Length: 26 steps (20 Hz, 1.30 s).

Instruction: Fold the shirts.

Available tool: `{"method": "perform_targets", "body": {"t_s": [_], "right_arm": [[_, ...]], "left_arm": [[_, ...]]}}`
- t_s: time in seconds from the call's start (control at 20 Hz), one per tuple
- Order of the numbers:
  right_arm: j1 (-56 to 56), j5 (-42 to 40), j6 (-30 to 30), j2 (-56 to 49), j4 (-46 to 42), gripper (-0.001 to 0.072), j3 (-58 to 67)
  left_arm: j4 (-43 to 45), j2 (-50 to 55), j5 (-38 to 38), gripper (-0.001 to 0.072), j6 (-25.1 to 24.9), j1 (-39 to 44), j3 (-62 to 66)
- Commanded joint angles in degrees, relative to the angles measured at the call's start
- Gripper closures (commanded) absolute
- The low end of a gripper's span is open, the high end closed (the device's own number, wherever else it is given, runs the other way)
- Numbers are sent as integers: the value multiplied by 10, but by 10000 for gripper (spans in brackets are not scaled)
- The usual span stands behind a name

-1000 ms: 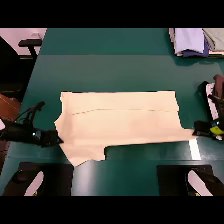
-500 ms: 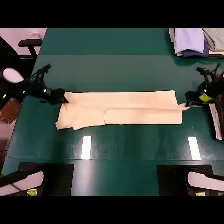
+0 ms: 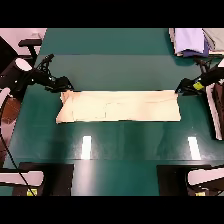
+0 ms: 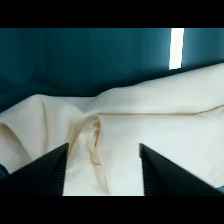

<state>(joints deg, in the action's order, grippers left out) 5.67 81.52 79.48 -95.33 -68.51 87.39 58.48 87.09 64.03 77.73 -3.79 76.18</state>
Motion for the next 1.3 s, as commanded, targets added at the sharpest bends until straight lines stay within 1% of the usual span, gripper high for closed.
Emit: {"method": "perform_targets", "body": {"t_s": [0.0, 0.05, 0.15, 0.3, 0.4, 0.5, 0.55, 0.6, 0.65, 0.75, 0.8, 0.95, 1.05, 1.25], "right_arm": [[48, 35, -42, -10, 45, 170, 7], [66, 49, -45, -10, 45, 170, 0], [101, 64, -46, -10, 48, 170, -32], [137, 45, -66, -10, 101, 170, -121], [136, 13, -90, -12, 146, 170, -176], [122, -28, -108, -12, 191, 175, -214], [113, -48, -117, -12, 215, 194, -225], [101, -63, -127, -12, 242, 229, -231], [90, -71, -135, -12, 260, 330, -231], [65, -75, -141, -11, 266, 660, -222], [57, -68, -141, -9, 265, 695, -209], [45, -32, -135, 25, 269, 695, -152], [32, -4, -110, 54, 285, 695, -106], [-24, -1, -88, 111, 304, 695, -18]], "left_arm": [[-32, 5, 40, 530, -3, 1, 36], [-60, 5, 39, 676, -6, 2, 38], [-97, 5, 30, 684, -18, 12, 38], [-98, 5, -2, 685, -17, 58, 38], [-97, 5, -41, 685, -1, 103, 38], [-92, 5, -71, 686, 27, 147, 38], [-80, 5, -86, 686, 39, 167, 38], [-65, 7, -107, 686, 50, 188, 38], [-61, 11, -127, 686, 50, 207, 38], [-62, 29, -145, 686, 50, 239, 40], [-62, 45, -147, 686, 51, 253, 45], [-62, 99, -135, 686, 54, 282, 72], [-62, 136, -135, 686, 55, 297, 96], [-67, 202, -113, 686, 64, 320, 153]]}}
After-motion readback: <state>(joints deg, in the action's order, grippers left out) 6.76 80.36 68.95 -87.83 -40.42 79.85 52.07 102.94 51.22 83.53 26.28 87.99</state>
